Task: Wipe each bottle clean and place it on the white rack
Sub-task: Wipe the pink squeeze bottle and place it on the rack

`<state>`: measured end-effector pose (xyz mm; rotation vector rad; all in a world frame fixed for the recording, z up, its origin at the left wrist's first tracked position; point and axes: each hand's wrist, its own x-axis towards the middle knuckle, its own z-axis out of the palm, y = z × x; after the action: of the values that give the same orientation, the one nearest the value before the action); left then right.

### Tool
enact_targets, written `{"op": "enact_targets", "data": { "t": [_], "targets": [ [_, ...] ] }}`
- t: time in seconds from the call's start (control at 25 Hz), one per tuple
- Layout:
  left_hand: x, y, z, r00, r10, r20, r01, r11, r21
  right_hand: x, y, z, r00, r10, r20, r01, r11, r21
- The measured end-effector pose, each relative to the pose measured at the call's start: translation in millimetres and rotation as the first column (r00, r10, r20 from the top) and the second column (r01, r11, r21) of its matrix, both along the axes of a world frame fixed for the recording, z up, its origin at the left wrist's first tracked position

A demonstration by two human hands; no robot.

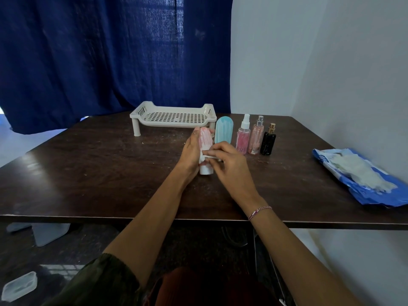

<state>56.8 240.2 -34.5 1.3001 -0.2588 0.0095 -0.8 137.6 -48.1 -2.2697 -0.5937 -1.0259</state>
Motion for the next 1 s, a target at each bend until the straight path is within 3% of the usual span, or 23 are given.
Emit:
{"op": "enact_targets", "data": {
  "t": [0.28, 0.52, 0.72, 0.88, 1.0],
  "targets": [
    [5, 0, -4, 0.999, -0.031, 0.021, 0.032, 0.999, -0.027, 4, -2, 5, 0.993, -0.117, -0.025, 0.119, 0.99, 0.073],
    [4, 2, 0, 0.999, -0.046, -0.014, 0.044, 0.993, -0.109, 12, -1, 16, 0.991, -0.056, 0.121, 0.081, 0.972, -0.218],
    [7, 0, -3, 0.997, -0.082, 0.011, 0.083, 0.993, -0.086, 17, -11, 10, 0.993, -0.071, 0.094, 0.081, 0.991, -0.105],
    [8, -2, -5, 0.992, -0.122, 0.036, 0.125, 0.986, -0.109, 18, -13, 11, 0.974, -0.218, 0.057, 0.219, 0.976, -0.01],
    [7, -1, -4, 0.993, -0.117, 0.028, 0.119, 0.989, -0.087, 18, -19, 12, 0.948, -0.315, -0.04, 0.317, 0.93, 0.187]
  ]
}}
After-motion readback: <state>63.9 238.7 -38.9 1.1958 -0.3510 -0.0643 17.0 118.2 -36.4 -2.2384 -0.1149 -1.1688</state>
